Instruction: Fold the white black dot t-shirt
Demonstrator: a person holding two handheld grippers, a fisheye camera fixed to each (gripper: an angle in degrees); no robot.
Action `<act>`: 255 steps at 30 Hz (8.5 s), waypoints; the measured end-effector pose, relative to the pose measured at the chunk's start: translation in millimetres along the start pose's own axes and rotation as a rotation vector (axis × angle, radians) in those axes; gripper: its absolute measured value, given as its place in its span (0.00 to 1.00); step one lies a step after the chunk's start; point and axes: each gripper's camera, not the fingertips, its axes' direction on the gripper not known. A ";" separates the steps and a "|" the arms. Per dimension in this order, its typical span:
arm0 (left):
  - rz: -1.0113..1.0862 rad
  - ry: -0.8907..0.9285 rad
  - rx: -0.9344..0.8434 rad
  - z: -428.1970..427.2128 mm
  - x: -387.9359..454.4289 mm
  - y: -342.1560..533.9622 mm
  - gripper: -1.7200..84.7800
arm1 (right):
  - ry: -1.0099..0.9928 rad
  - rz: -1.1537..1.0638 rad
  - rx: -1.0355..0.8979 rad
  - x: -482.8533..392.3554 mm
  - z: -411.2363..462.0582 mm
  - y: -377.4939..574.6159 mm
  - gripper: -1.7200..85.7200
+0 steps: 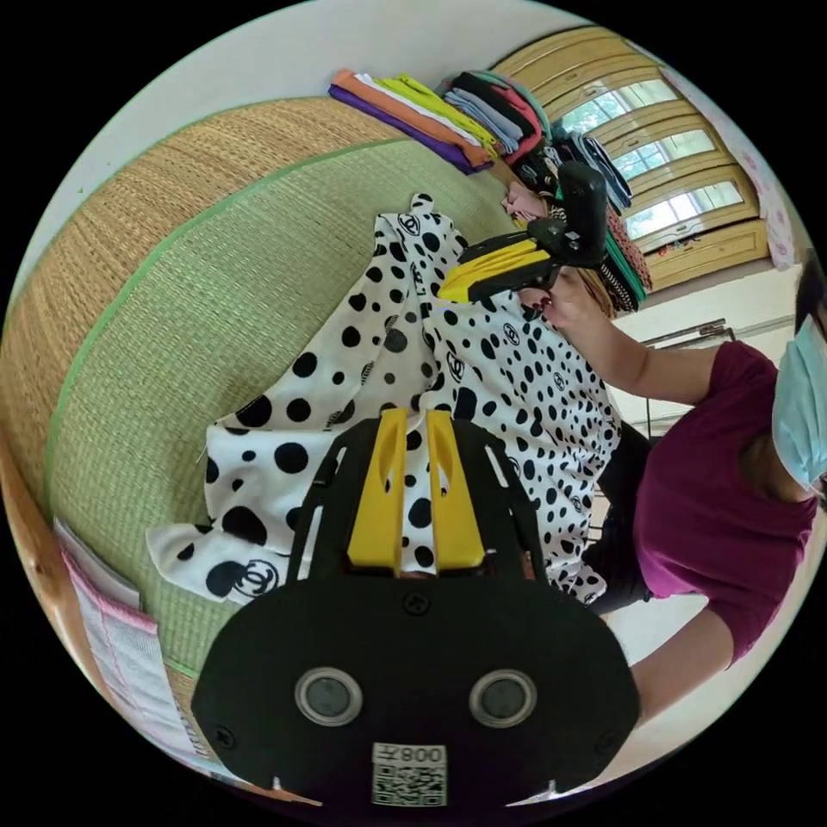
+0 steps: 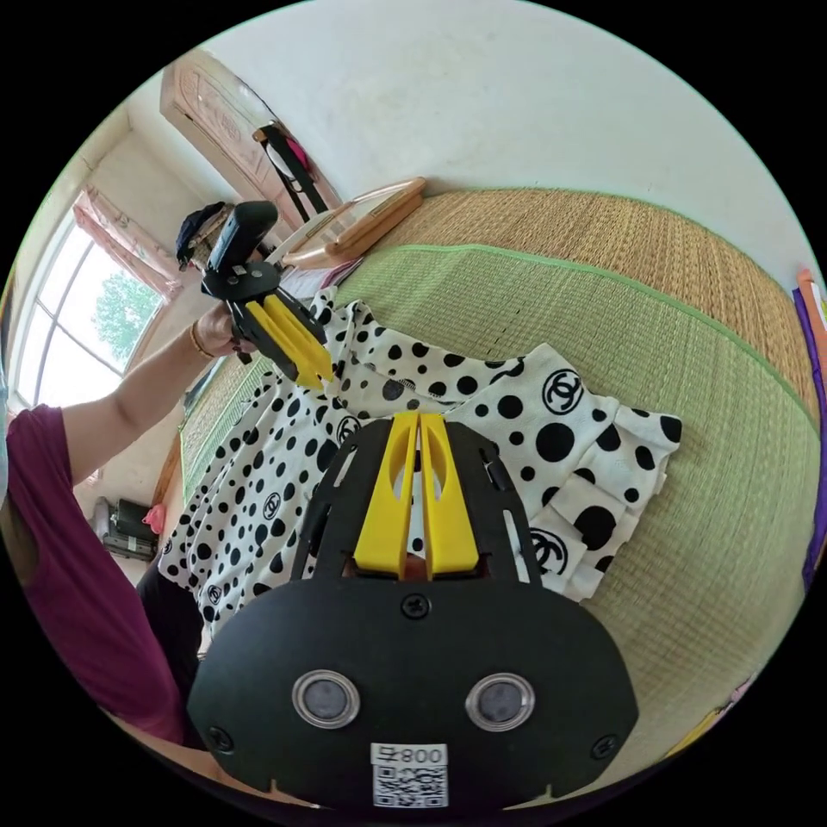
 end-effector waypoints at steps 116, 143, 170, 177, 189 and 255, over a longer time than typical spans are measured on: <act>-0.618 -0.431 0.508 -99.5 151.3 393.6 0.02 | 0.313 0.148 -0.058 -34.0 -115.7 101.9 0.02; -0.853 -0.216 0.610 -92.8 209.8 545.1 0.02 | 0.222 0.466 -0.064 -33.2 -143.2 238.9 0.07; -0.858 -0.137 0.667 -88.6 251.8 611.7 0.06 | 0.190 0.523 -0.079 -23.7 -150.6 258.6 0.03; -0.800 -0.214 0.603 -98.2 245.2 583.9 0.04 | 0.256 0.479 -0.033 -34.2 -157.5 231.9 0.02; -0.878 -0.325 0.550 -103.1 263.3 602.3 0.03 | 0.224 0.504 -0.087 -6.6 -124.8 224.3 0.02; -1.084 0.010 0.428 -0.4 607.4 813.7 0.05 | 0.000 0.688 -0.192 -125.5 -223.8 439.3 0.09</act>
